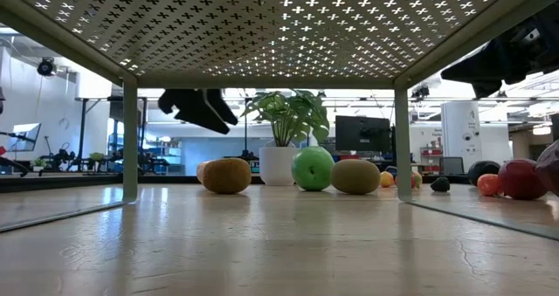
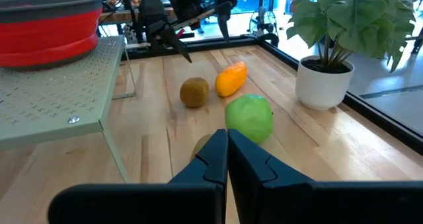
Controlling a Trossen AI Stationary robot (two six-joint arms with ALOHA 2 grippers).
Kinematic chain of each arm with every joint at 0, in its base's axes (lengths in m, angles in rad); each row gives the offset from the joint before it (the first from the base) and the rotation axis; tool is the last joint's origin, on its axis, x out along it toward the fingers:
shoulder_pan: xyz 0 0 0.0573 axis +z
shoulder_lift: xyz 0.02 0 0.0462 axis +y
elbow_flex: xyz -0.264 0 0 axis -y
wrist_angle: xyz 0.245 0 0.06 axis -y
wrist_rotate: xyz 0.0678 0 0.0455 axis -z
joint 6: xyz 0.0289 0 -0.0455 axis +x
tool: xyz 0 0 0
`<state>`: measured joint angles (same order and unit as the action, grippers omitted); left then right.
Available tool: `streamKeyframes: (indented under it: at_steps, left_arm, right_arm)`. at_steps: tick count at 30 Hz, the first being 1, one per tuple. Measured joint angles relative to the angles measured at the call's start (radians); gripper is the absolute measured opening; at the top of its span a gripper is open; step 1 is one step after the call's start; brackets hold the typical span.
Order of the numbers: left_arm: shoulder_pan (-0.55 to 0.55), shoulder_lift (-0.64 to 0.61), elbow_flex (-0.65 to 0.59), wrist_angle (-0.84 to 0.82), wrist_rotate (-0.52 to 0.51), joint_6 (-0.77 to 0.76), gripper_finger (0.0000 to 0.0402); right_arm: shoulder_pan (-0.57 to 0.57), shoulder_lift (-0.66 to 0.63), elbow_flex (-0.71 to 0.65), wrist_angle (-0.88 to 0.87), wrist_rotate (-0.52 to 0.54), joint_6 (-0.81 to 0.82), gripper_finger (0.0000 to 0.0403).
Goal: Pick & Place Fruit
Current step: Put the kiwi into the red strainer
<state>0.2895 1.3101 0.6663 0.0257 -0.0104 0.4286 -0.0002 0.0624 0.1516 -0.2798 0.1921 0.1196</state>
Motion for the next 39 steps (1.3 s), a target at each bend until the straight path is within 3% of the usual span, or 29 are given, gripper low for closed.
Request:
streamKeyframes:
  at_steps: [15,39]
  left_arm:
    - [0.006,0.218,0.122,-0.087,0.030,-0.001,0.0399]
    - [-0.025,0.147,0.112,-0.201,0.104,0.095,0.0399]
  right_arm:
    - [0.000,0.000,0.000,0.000,0.000,0.000,0.0009]
    - [0.000,0.000,0.000,0.000,0.000,0.000,0.0008]
